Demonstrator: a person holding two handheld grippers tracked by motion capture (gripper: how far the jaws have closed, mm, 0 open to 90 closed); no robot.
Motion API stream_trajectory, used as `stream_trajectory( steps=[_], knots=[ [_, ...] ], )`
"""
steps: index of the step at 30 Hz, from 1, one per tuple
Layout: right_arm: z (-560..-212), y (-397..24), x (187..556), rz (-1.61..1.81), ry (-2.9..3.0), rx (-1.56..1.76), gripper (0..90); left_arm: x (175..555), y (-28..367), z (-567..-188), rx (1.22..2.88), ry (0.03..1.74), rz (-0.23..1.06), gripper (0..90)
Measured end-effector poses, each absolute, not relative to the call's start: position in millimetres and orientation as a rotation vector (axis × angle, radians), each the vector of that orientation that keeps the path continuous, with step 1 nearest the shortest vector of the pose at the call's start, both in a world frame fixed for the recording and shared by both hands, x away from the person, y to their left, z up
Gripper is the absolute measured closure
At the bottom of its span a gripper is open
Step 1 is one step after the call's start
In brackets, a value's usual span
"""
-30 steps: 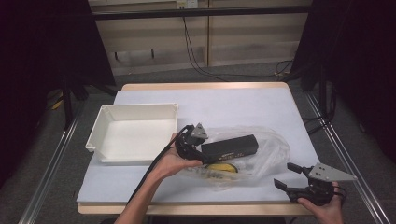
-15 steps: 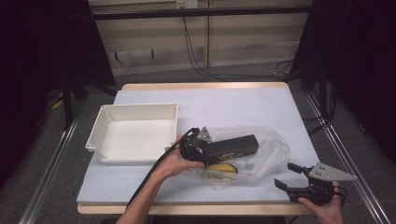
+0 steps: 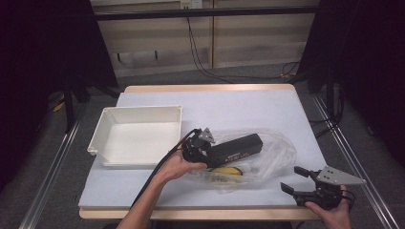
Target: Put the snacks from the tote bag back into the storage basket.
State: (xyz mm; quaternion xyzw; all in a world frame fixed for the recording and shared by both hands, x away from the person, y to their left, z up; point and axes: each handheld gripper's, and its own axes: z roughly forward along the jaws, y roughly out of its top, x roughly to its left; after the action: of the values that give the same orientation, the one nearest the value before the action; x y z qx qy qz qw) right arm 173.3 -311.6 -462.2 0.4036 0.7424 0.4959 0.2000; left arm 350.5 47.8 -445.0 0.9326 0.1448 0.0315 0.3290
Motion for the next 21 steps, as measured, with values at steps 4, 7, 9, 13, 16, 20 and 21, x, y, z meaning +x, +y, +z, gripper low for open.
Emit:
stream_trajectory(
  steps=[4, 7, 9, 13, 16, 20, 21],
  knots=[
    [-462, -313, 173, 1.393, 2.067, 1.132, 18.6, 349, 50, -440, 2.424, 0.377, 0.082, 43.0],
    [-462, -313, 173, 1.392, 2.059, 1.138, 16.5, 349, 52, -436, 2.411, 0.364, 0.077, 43.0],
    [-462, -313, 173, 1.392, 2.06, 1.139, 15.7, 348, 54, -434, 2.409, 0.364, 0.076, 43.1],
    [-461, -313, 173, 1.389, 2.057, 1.137, 15.4, 346, 58, -429, 2.402, 0.361, 0.07, 43.1],
    [-461, -313, 173, 1.392, 2.055, 1.139, 14.7, 345, 61, -425, 2.404, 0.34, 0.071, 43.1],
    [-461, -314, 172, 1.39, 2.046, 1.137, 12.3, 341, 66, -420, 2.393, 0.325, 0.061, 43.1],
    [-460, -314, 172, 1.39, 2.04, 1.139, 11.8, 340, 67, -420, 2.4, 0.32, 0.062, 43.0]
  ],
)
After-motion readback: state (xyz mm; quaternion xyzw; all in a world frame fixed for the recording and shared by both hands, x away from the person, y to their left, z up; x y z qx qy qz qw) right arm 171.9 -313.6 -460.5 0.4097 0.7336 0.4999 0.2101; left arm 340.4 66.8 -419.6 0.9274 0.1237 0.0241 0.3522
